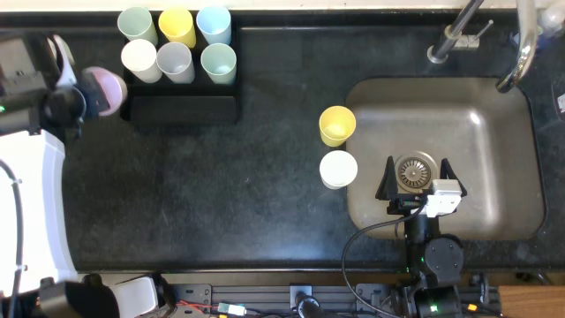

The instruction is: Store Cups

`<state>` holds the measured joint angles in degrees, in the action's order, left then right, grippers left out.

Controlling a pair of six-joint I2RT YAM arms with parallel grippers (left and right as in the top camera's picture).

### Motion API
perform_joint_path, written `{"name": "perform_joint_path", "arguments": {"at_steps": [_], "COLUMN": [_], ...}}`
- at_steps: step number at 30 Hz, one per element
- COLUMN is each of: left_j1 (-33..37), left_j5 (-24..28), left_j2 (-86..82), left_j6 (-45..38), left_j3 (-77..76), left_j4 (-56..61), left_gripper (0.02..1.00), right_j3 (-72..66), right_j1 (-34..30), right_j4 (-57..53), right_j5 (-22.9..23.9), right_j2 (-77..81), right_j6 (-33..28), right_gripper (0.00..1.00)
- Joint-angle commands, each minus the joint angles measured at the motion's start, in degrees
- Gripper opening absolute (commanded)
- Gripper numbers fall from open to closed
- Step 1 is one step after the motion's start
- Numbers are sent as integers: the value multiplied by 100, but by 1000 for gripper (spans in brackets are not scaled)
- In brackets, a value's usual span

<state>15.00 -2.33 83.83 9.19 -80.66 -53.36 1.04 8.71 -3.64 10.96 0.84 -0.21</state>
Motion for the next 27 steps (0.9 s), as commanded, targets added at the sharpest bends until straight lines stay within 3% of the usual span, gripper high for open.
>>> {"name": "perform_joint_path", "arguments": {"at_steps": [1, 27], "left_j1": [122, 63], "left_j5": [525, 481], "left_j2": [103, 1563], "left_j6": [-647, -876], "left_j3": [564, 608], "left_j4": [470, 1519], "left_gripper": [34, 53], "right_j3": [-76, -76], "right_j1": [-7, -7], "right_j4": [42, 42], "right_j5": [52, 52], "right_j2": [-63, -63], "right_j6": [22, 24], "right_gripper": [996, 996]}}
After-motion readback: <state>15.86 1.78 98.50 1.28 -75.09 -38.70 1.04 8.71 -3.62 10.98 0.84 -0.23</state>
